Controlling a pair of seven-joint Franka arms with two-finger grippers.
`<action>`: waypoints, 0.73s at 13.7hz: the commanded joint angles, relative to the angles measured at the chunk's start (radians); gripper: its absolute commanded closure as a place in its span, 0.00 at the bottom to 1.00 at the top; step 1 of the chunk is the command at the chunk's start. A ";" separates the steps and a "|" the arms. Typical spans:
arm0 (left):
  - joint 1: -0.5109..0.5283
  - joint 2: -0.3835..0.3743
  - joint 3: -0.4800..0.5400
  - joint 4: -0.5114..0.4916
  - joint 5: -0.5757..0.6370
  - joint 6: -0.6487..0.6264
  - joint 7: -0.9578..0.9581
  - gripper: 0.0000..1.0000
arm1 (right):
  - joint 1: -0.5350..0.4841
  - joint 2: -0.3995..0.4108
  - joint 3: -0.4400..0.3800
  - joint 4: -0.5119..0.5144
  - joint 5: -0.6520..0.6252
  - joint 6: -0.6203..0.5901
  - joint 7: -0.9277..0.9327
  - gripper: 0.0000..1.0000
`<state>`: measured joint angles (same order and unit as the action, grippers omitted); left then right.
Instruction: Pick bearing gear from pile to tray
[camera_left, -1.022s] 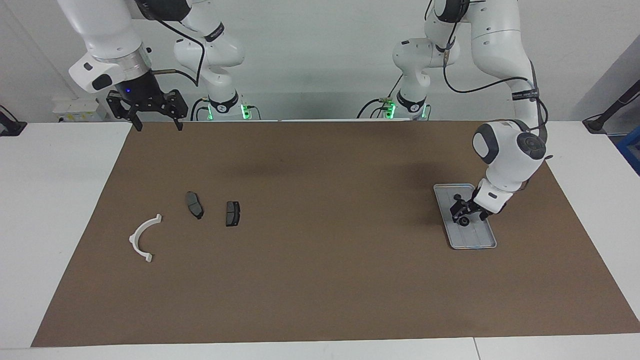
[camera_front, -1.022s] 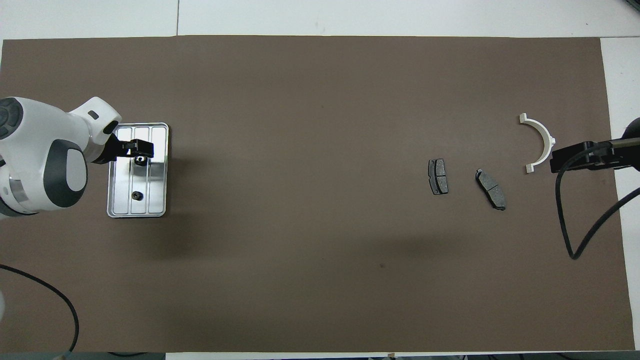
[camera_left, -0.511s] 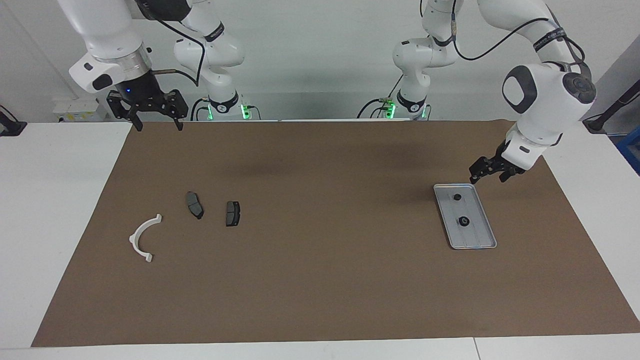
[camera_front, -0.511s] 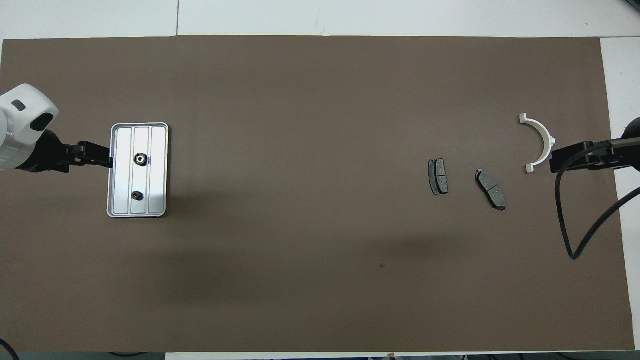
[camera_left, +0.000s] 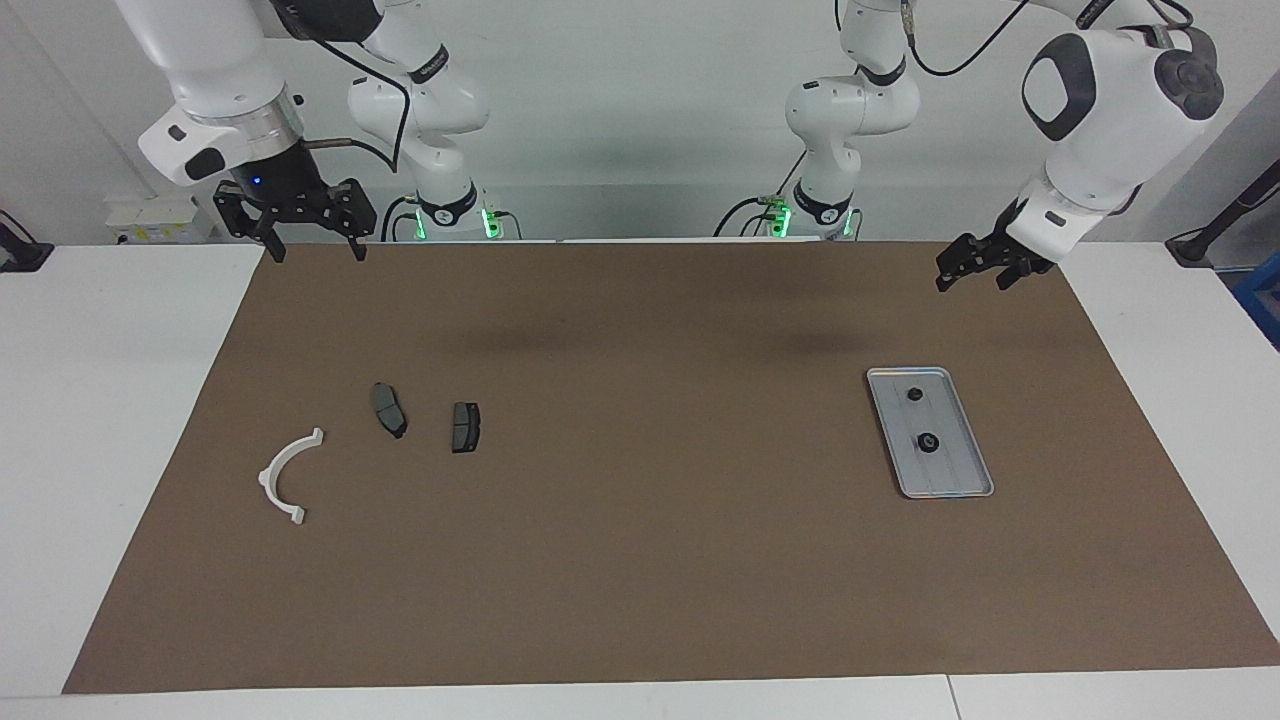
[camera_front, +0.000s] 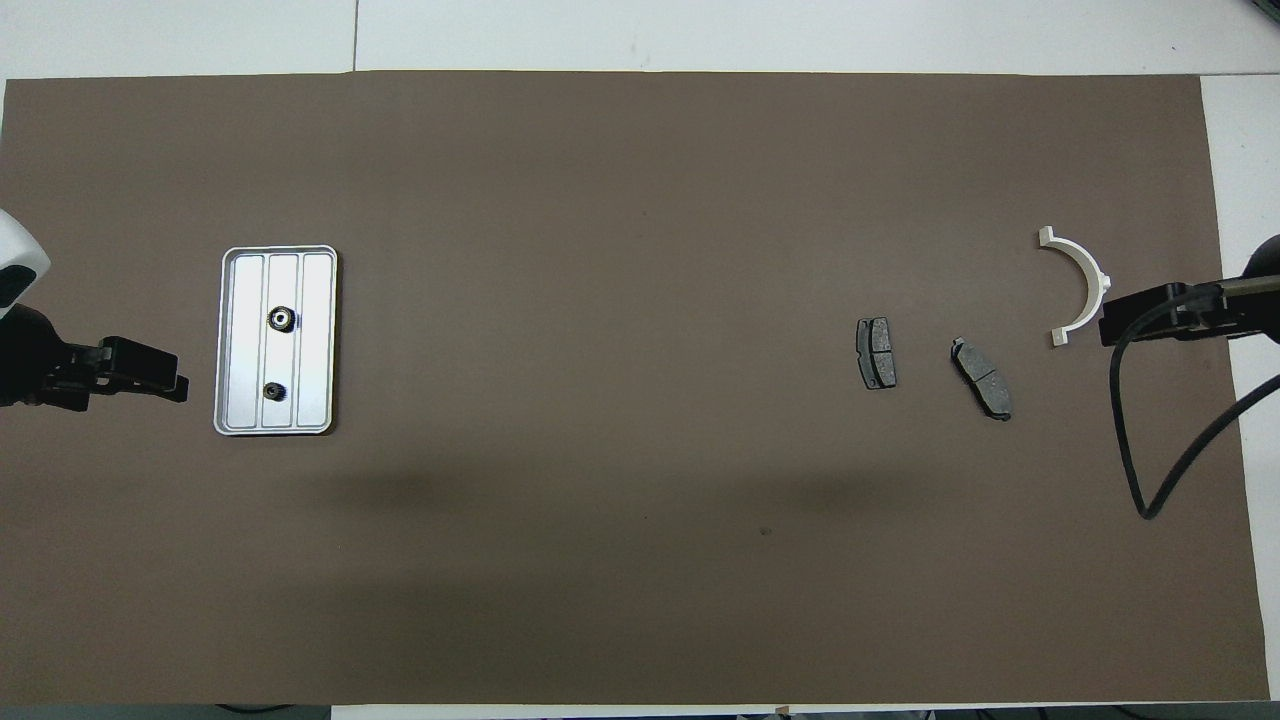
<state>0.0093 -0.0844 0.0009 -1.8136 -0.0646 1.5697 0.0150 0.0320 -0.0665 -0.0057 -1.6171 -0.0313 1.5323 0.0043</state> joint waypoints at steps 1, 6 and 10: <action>-0.031 -0.012 0.002 0.028 0.005 -0.043 -0.033 0.00 | -0.007 -0.015 0.007 -0.012 0.016 0.005 -0.009 0.00; -0.031 -0.041 0.010 0.105 0.003 -0.056 -0.026 0.00 | -0.007 -0.015 0.007 -0.012 0.016 0.005 -0.009 0.00; -0.031 -0.044 0.008 0.094 0.003 0.033 -0.029 0.00 | -0.007 -0.015 0.007 -0.012 0.016 0.005 -0.009 0.00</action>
<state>-0.0149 -0.1247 0.0048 -1.7135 -0.0645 1.5652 -0.0031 0.0328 -0.0665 -0.0032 -1.6171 -0.0313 1.5323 0.0043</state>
